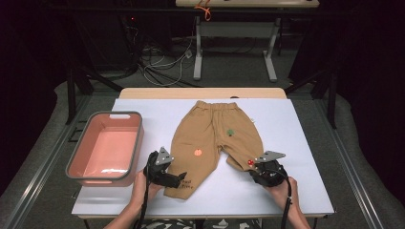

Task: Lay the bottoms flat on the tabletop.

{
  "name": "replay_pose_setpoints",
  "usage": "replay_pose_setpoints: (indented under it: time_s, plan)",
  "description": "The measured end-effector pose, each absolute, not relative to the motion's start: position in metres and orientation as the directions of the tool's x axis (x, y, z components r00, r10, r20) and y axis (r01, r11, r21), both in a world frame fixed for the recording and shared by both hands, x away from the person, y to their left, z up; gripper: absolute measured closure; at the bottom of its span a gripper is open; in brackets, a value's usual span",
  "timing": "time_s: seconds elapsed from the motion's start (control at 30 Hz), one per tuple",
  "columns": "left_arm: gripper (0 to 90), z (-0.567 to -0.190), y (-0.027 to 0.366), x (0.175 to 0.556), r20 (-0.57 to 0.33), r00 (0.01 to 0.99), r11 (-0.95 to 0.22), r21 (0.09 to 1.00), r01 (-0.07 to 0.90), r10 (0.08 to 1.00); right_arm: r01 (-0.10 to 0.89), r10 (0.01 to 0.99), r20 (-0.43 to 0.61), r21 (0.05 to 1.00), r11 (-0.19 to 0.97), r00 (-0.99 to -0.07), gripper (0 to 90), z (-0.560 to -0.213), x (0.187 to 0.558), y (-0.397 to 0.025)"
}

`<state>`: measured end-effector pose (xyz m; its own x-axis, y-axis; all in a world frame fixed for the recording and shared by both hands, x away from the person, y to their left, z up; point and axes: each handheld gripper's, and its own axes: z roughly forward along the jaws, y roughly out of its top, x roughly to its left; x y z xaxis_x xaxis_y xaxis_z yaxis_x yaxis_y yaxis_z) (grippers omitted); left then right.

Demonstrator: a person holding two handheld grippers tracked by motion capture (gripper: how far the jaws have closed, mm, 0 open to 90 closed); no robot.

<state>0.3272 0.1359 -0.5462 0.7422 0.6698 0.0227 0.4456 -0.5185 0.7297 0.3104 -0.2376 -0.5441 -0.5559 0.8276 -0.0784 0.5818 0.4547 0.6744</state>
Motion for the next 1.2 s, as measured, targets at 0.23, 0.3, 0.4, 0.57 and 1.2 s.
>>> replay_pose_setpoints:
  time_s: [0.23,0.3,0.4,0.57,1.2]
  plan:
    - [6.3,-0.547,0.134,0.328,0.028,0.746,-0.525,0.728,0.441,0.665,0.561,0.829,-0.076,0.702,0.439,-0.554,76.2,-0.542,0.317,-0.237]
    - [6.2,-0.547,0.134,0.328,0.027,0.747,-0.525,0.728,0.44,0.664,0.56,0.834,-0.069,0.71,0.427,-0.548,76.0,-0.542,0.32,-0.237]
    - [6.0,-0.548,0.134,0.329,0.02,0.744,-0.52,0.727,0.447,0.668,0.566,0.84,-0.053,0.715,0.409,-0.54,75.6,-0.543,0.327,-0.238]
    - [5.8,-0.547,0.133,0.329,0.025,0.744,-0.523,0.726,0.446,0.668,0.576,0.866,-0.049,0.728,0.372,-0.497,72.2,-0.54,0.341,-0.238]
    - [5.7,-0.547,0.135,0.331,0.031,0.738,-0.523,0.725,0.448,0.674,0.604,0.915,-0.121,0.717,0.349,-0.385,52.7,-0.539,0.357,-0.242]
